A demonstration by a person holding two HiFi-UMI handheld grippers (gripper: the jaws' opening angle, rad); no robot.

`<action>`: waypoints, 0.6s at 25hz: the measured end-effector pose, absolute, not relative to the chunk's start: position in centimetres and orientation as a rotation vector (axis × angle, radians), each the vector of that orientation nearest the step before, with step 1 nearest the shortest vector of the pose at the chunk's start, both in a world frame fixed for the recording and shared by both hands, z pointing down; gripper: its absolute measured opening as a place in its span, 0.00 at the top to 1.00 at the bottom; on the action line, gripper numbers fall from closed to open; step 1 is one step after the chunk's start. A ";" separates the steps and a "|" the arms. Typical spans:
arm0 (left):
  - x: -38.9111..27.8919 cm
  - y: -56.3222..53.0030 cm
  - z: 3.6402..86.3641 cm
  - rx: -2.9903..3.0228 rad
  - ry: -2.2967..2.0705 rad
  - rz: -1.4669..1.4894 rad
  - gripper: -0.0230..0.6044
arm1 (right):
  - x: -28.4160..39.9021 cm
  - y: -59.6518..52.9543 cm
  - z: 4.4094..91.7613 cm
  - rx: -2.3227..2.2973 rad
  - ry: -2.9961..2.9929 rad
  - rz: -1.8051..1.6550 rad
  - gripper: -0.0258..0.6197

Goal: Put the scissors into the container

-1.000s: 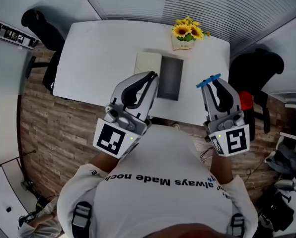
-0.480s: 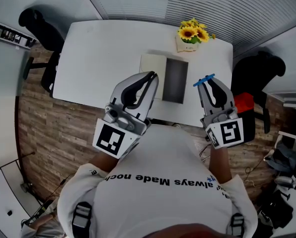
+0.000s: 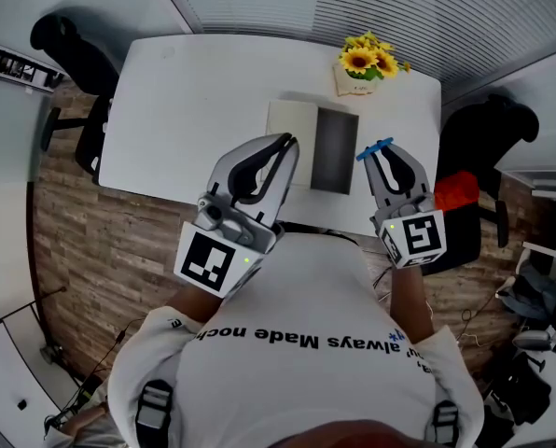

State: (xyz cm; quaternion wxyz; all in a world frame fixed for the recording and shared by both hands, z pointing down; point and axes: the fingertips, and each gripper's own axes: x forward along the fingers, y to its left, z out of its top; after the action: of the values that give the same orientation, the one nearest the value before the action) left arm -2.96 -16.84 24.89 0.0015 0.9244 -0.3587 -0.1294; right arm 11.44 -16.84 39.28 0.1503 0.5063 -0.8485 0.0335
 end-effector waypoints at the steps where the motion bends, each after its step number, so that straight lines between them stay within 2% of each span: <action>1: -3.0 -16.9 25.0 2.901 -1.125 -0.406 0.91 | 11.4 -16.9 39.7 1.452 -2.430 0.101 0.82; 15: -3.5 -17.4 25.6 2.888 -1.107 -0.406 0.91 | 11.4 -17.7 44.4 1.455 -2.347 0.195 0.82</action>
State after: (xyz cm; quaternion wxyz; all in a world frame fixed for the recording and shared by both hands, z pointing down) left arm -3.50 -17.45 25.59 0.0109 0.9258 -0.3548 -0.1301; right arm 11.39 -17.67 44.45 0.1853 0.5165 -0.8331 0.0693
